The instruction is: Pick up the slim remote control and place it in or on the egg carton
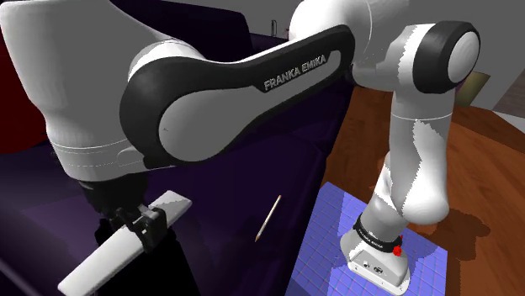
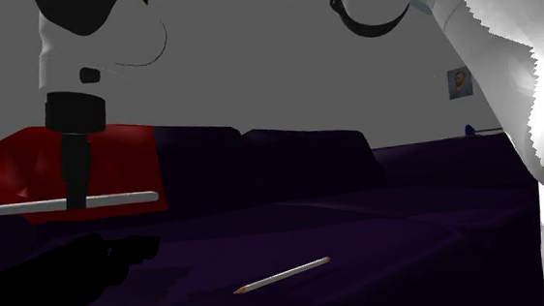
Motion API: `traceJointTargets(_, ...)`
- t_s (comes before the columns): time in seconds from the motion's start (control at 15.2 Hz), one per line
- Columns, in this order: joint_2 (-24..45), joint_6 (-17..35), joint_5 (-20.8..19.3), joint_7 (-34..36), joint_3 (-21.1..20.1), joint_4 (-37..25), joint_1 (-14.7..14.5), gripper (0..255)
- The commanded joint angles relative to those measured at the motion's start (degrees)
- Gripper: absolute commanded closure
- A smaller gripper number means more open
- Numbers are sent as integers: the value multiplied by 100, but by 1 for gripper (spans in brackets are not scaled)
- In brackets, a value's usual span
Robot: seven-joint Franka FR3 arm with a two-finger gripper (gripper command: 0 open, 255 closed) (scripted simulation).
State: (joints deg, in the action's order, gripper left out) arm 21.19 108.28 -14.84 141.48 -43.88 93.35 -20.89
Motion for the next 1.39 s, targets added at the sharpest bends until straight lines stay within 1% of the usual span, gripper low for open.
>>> traceJointTargets(0.0,48,52,-43,136,-10,20,-99,255)
traceJointTargets(0.79,370,880,-329,319,145,611,-158,255)
traceJointTargets(1.32,370,880,-329,318,145,611,-158,255)
